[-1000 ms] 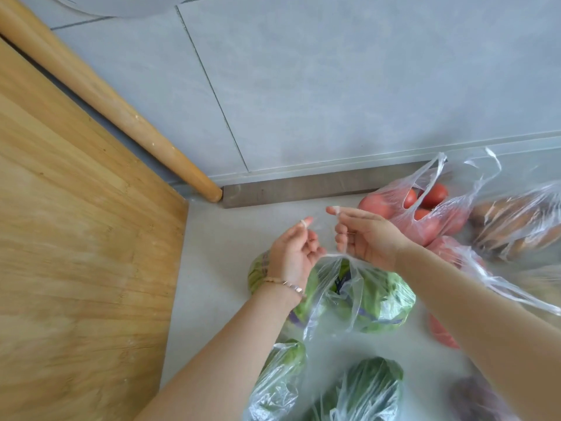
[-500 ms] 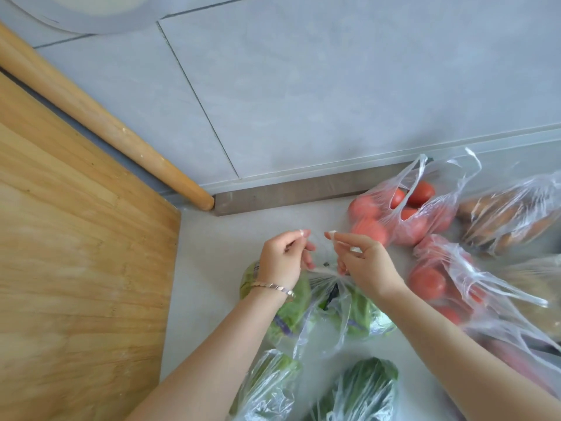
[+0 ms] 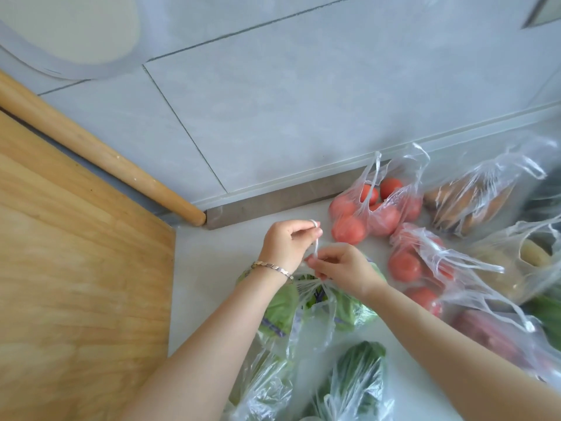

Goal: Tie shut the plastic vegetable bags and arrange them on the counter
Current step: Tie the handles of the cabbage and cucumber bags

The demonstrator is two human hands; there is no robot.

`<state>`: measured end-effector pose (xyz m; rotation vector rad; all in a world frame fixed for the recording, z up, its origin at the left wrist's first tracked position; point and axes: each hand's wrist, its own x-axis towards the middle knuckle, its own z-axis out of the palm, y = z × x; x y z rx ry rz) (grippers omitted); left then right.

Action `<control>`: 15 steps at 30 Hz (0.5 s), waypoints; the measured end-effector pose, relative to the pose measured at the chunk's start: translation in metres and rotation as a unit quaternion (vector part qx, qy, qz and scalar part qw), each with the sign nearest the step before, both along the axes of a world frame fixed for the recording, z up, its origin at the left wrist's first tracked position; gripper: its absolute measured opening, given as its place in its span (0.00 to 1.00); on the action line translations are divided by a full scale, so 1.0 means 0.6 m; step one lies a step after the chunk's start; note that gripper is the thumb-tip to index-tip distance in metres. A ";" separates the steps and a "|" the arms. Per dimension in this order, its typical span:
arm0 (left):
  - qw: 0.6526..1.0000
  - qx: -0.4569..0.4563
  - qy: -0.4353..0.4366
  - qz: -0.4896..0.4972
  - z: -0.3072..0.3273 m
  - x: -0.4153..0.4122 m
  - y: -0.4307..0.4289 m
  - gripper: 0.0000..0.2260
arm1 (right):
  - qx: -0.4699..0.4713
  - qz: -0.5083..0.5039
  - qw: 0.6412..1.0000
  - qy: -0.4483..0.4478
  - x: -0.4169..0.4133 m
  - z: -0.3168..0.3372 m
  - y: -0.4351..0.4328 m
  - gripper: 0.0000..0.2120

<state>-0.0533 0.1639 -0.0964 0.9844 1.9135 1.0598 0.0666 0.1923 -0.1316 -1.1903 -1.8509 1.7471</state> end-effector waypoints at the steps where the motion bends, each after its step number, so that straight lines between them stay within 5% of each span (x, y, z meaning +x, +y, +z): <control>1: 1.000 -0.008 -0.008 -0.006 0.000 0.000 -0.005 0.11 | -0.004 -0.022 1.000 0.013 0.002 0.000 -0.001 0.17; 5: 0.999 -0.026 -0.008 -0.031 -0.012 -0.006 -0.036 0.20 | -0.044 -0.072 0.995 0.059 0.005 0.003 0.002 0.07; 9: 0.999 0.008 0.012 0.033 -0.026 -0.004 -0.052 0.15 | -0.045 -0.076 0.994 0.061 0.001 0.000 0.003 0.05; 12: 0.996 0.010 0.004 0.083 -0.031 0.001 -0.054 0.11 | 0.005 -0.092 0.995 0.039 -0.004 -0.003 -0.002 0.07; 15: 0.991 0.005 -0.014 0.132 -0.033 0.005 -0.056 0.17 | 0.090 -0.086 0.992 0.006 -0.009 -0.007 -0.008 0.08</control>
